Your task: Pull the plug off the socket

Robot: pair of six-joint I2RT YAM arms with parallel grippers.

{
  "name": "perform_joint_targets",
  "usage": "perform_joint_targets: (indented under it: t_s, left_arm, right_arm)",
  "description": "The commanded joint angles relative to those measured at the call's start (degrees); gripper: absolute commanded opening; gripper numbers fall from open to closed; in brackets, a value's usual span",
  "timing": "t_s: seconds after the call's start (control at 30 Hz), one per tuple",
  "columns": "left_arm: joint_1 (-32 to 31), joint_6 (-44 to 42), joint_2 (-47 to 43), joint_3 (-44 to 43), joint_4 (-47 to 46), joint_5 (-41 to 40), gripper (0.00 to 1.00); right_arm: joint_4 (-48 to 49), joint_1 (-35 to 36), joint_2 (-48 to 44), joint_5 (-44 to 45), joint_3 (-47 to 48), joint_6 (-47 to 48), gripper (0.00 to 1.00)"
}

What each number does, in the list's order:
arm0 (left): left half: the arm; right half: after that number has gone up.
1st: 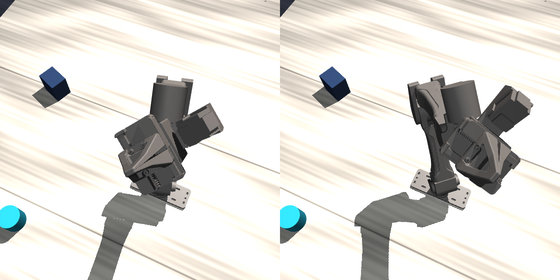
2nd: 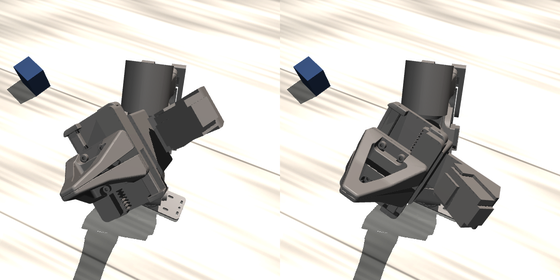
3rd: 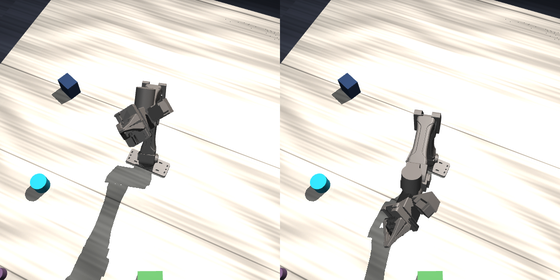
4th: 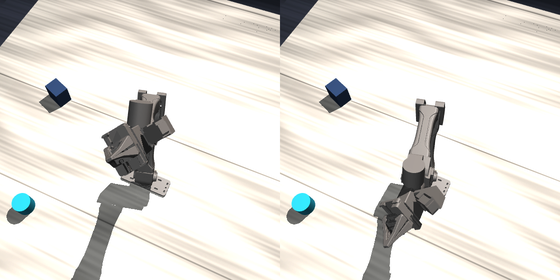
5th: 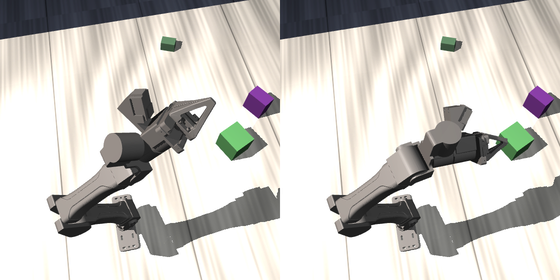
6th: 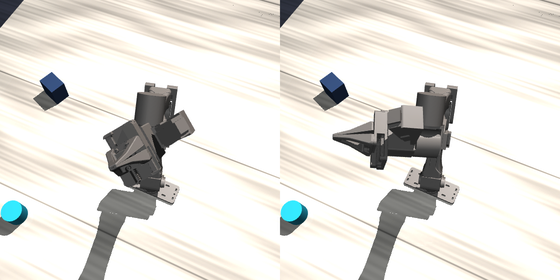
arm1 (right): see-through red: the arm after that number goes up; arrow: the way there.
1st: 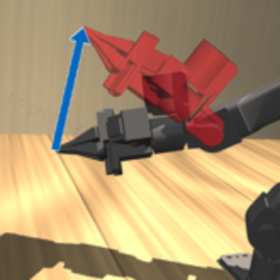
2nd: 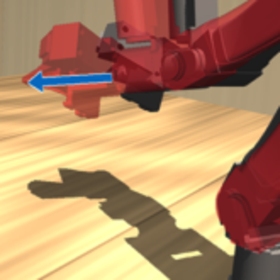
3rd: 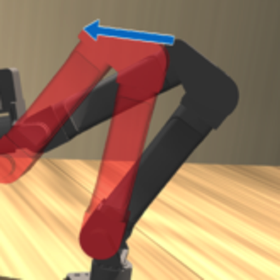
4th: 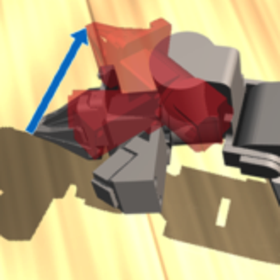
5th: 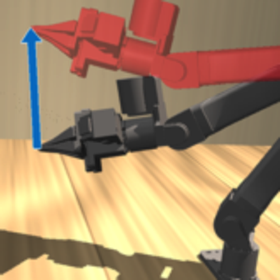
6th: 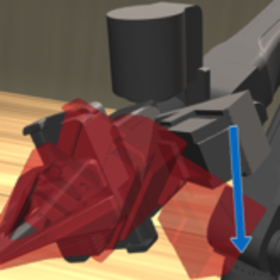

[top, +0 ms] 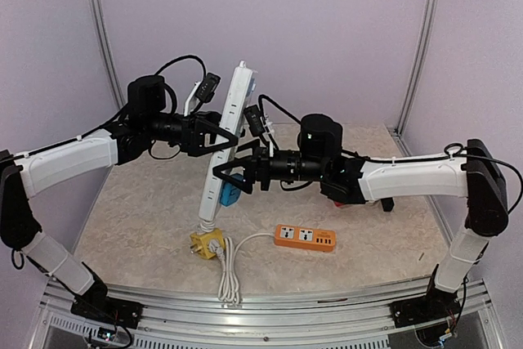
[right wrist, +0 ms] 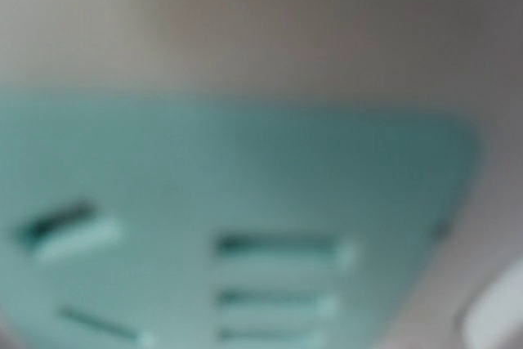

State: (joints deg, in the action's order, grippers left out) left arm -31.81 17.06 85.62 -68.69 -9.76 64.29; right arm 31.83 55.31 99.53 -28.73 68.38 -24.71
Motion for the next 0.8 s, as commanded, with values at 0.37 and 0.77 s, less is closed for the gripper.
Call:
perform_joint_targets:
  t_s: [0.37, 0.77]
  left_arm:
    - [0.08, -2.47, -2.73, -0.88, 4.86, -10.42, 0.99]
    - [-2.52, -4.02, -1.1, -4.06, 14.39, -25.93, 0.95]
  right_arm:
    - [-11.15, -0.01, -4.82, 18.47, 0.68, 6.59, 0.0]
    - [-19.43, -0.03, -3.39, 31.28, 4.64, 5.25, 0.0]
